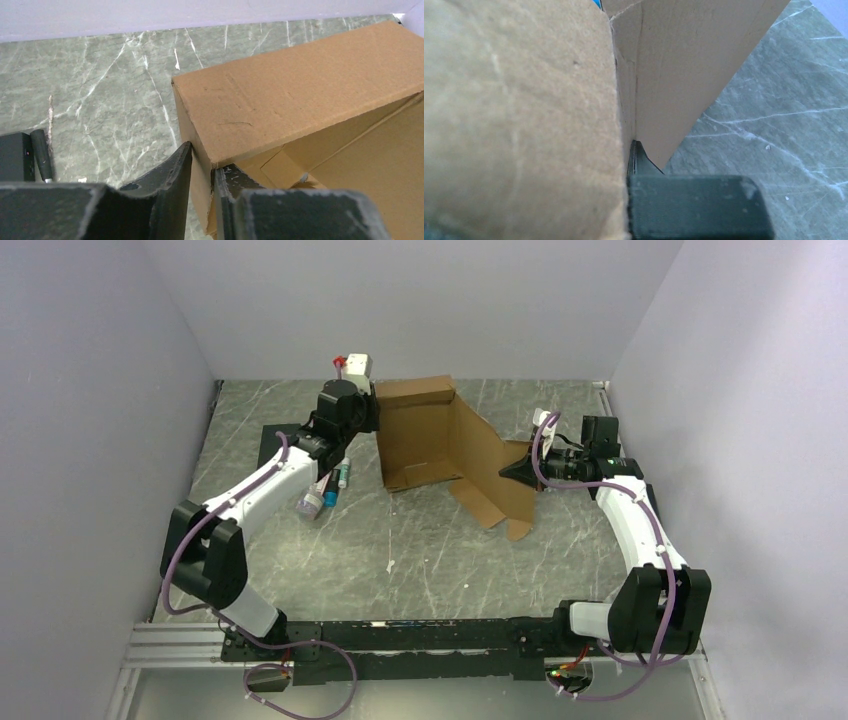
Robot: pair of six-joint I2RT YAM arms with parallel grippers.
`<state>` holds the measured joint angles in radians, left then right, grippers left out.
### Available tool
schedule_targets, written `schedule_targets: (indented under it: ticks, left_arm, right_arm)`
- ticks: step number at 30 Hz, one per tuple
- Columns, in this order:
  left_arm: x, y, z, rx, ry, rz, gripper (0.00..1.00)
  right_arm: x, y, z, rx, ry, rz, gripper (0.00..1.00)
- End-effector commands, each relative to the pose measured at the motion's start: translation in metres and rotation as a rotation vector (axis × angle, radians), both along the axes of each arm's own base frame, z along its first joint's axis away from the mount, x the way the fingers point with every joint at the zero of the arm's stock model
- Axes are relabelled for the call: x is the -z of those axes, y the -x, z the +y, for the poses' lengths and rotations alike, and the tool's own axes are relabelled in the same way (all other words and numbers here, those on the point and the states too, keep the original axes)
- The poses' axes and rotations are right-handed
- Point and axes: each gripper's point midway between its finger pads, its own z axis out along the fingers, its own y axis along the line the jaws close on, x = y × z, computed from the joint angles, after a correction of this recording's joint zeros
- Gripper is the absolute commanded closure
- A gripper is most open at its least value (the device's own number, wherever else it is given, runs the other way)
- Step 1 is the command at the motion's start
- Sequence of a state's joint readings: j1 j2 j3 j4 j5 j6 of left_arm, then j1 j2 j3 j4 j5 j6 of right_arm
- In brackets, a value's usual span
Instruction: Fold the paper box
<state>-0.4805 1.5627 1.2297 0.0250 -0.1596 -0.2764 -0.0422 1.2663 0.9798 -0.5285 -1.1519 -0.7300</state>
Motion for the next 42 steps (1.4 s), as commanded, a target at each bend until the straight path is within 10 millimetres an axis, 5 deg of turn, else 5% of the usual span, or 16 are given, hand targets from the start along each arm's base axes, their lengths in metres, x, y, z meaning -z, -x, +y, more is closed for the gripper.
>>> schedule_targets:
  ticks: [1,12,42]
  left_arm:
    - [-0.019,-0.01,-0.001,-0.019,0.007,-0.074,0.77]
    - [-0.02,-0.017,-0.007,-0.019,0.074,-0.152,0.67]
    - [-0.037,-0.034,-0.014,0.036,0.027,-0.381,0.65]
  right_arm:
    - [0.02,0.007,0.0,0.019,0.022,0.095,1.0]
    - [0.02,0.013,0.01,-0.025,-0.01,0.122,1.0]
    - [0.022,0.012,0.011,-0.03,-0.01,0.136,1.0]
